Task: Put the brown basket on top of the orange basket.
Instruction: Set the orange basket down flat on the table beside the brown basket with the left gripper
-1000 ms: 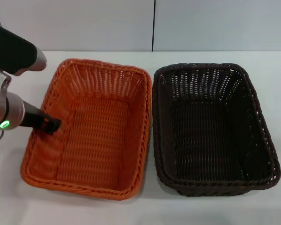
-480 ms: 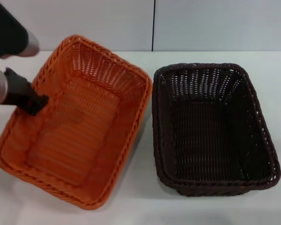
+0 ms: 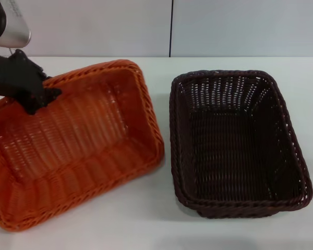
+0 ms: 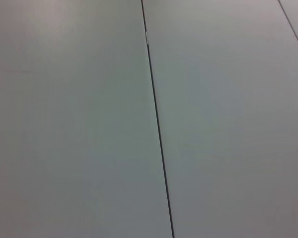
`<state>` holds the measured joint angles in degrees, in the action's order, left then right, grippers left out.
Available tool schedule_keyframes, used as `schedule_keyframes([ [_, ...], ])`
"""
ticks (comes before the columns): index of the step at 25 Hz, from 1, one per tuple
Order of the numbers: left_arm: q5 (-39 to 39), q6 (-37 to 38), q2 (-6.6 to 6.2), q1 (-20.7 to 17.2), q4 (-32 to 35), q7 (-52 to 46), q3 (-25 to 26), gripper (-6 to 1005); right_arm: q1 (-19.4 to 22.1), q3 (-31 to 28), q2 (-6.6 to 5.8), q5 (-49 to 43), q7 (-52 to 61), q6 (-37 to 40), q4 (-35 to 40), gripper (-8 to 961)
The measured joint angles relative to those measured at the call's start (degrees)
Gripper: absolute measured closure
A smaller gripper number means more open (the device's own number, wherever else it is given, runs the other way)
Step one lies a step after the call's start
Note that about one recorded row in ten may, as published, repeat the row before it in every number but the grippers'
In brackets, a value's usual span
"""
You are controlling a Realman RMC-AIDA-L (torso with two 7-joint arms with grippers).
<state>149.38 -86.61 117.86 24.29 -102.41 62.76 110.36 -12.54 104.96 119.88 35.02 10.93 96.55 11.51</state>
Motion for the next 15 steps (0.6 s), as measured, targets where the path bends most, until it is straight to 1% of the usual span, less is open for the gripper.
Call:
schedule_keyframes([
  [5,-0.1,-5.1,-0.15,3.3,-0.4,4.3,0.6,829,0.5,0.2,0.0,0.0,0.9,0.1,0.0,293],
  [12,-0.4,-10.0,-0.17,5.6,-1.3,9.5,0.7,830,0.6,1.2,0.0,0.1,1.3,0.1,-0.1,293],
  [15,-0.4,-10.8,-0.13,6.4,0.2,11.8,0.7,829,0.8,1.6,0.0,0.2,1.3,0.1,0.0,293],
])
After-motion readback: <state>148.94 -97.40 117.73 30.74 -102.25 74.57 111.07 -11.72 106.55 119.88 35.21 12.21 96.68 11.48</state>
